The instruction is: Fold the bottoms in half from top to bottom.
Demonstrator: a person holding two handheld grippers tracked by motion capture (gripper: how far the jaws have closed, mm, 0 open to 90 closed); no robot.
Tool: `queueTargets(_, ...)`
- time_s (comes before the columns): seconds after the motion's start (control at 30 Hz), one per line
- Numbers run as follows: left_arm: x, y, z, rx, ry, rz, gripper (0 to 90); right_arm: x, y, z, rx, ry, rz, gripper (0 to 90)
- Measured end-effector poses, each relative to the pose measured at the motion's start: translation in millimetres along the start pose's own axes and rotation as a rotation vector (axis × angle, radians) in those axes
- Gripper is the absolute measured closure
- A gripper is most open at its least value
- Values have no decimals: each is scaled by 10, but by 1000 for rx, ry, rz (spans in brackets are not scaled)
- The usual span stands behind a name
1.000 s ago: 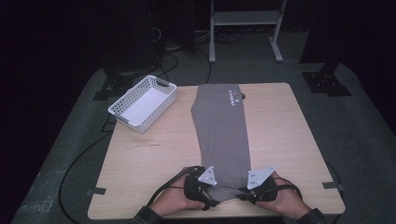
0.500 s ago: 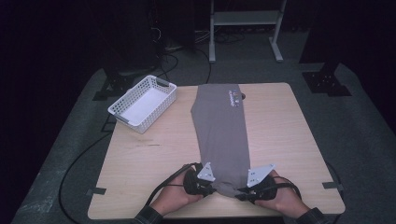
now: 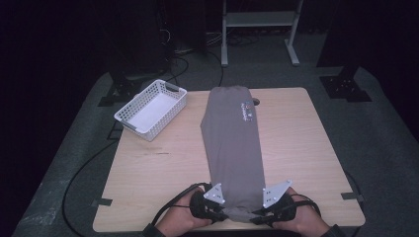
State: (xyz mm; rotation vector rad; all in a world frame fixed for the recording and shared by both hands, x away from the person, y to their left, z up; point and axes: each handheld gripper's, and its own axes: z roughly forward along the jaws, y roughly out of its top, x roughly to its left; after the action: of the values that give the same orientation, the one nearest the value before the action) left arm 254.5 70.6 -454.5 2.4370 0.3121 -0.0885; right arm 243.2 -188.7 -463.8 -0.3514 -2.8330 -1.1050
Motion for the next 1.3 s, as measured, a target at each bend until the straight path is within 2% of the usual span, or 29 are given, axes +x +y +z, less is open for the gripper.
queueTargets(0.13,18,65,-119,-50,-7,1,748,-48,48,-114,-37,-35,-13,778)
queueTargets(0.23,62,141,-204,-78,20,17,747,-86,110,-199,-62,-74,-30,777)
queueTargets(0.37,175,218,-272,-102,51,15,746,-192,207,-282,-80,-132,-48,777)
queueTargets(0.53,368,251,-262,-108,48,-17,745,-366,276,-291,-80,-181,-55,776)
queueTargets(0.73,717,290,-161,-108,64,-75,745,-667,328,-225,-58,-234,-22,775)
queueTargets(0.9,982,290,-47,-95,78,-113,742,-899,334,-130,-34,-250,14,774)
queueTargets(1.0,1088,278,63,-60,95,-129,741,-1029,302,-41,-9,-250,41,774)
queueTargets(1.13,1149,269,110,-53,113,-126,735,-1117,289,-5,0,-252,57,773)
queueTargets(1.23,1144,265,123,-51,120,-103,733,-1128,292,8,12,-244,63,772)
queueTargets(1.3,1126,268,119,-39,125,-80,734,-1117,298,12,25,-248,44,772)
